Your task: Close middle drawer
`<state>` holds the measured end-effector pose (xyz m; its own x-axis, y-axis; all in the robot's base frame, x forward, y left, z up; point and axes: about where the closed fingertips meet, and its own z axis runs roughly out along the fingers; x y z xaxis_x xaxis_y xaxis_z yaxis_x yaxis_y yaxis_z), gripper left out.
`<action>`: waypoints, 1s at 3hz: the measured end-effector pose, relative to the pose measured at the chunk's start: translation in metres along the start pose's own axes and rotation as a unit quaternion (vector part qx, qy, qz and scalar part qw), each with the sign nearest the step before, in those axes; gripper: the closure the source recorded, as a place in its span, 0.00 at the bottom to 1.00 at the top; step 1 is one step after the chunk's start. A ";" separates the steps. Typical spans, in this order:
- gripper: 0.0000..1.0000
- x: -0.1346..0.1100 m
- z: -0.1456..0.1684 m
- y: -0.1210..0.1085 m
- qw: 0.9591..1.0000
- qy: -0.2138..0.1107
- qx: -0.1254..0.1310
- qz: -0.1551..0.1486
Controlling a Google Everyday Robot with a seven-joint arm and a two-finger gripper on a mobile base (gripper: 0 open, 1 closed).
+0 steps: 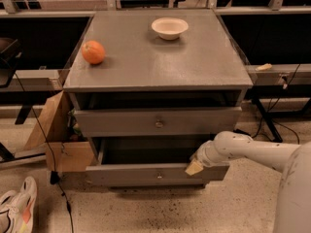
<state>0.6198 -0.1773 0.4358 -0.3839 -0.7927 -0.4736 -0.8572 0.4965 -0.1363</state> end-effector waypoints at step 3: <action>0.00 -0.030 -0.007 -0.006 0.998 -0.040 0.009 -0.050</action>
Offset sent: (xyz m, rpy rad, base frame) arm 0.0260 0.0132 0.0332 0.0321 -0.1115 0.0014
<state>0.6343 -0.1591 0.4572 -0.2684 -0.8079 -0.5246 -0.8827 0.4244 -0.2019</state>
